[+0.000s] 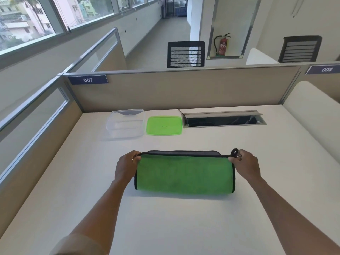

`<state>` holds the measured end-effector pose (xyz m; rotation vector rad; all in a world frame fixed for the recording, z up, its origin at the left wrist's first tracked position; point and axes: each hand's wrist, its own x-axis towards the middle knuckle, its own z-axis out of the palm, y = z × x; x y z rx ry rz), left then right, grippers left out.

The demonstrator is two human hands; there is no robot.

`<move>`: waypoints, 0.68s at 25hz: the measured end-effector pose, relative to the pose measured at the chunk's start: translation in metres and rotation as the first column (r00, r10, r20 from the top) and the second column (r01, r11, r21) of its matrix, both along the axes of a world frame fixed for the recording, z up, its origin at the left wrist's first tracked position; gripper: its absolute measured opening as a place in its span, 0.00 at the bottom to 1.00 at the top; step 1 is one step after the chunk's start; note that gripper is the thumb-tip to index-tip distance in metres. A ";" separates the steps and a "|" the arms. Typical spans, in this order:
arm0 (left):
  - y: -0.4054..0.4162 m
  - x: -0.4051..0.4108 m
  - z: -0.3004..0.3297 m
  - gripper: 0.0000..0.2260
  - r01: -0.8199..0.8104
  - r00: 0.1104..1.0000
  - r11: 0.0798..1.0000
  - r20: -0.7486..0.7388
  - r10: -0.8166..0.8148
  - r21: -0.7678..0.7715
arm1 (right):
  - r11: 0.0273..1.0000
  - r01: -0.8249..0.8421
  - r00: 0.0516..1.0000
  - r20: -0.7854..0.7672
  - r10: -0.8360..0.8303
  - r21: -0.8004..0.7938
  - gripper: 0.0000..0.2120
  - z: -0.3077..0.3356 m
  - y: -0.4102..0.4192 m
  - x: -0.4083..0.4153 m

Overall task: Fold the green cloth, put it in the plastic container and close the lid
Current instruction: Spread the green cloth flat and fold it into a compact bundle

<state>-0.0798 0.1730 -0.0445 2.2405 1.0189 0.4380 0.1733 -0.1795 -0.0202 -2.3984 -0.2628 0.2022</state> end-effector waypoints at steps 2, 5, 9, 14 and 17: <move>0.012 0.016 -0.006 0.06 -0.012 1.000 1.000 -0.025 0.012 -0.011 | 1.000 0.029 0.999 -0.015 -0.029 -0.012 0.10 -0.007 0.015 0.015; 0.027 0.034 -0.015 0.06 -0.031 0.998 0.999 -0.053 0.029 -0.027 | 0.997 0.082 0.995 -0.063 -0.083 -0.017 0.09 -0.019 0.031 0.028; 0.039 0.053 -0.026 0.06 -0.031 0.995 0.998 -0.097 0.026 -0.049 | 0.992 0.115 0.988 -0.095 -0.119 -0.047 0.09 -0.034 0.047 0.041; 0.049 0.067 -0.037 0.05 -0.066 0.991 0.996 -0.119 0.058 -0.064 | 0.990 0.122 0.988 -0.086 -0.127 -0.068 0.08 -0.045 0.060 0.057; 0.050 0.072 -0.043 0.04 -0.077 0.989 0.995 -0.131 0.067 -0.071 | 0.988 0.131 0.987 -0.079 -0.138 -0.082 0.08 -0.052 0.064 0.062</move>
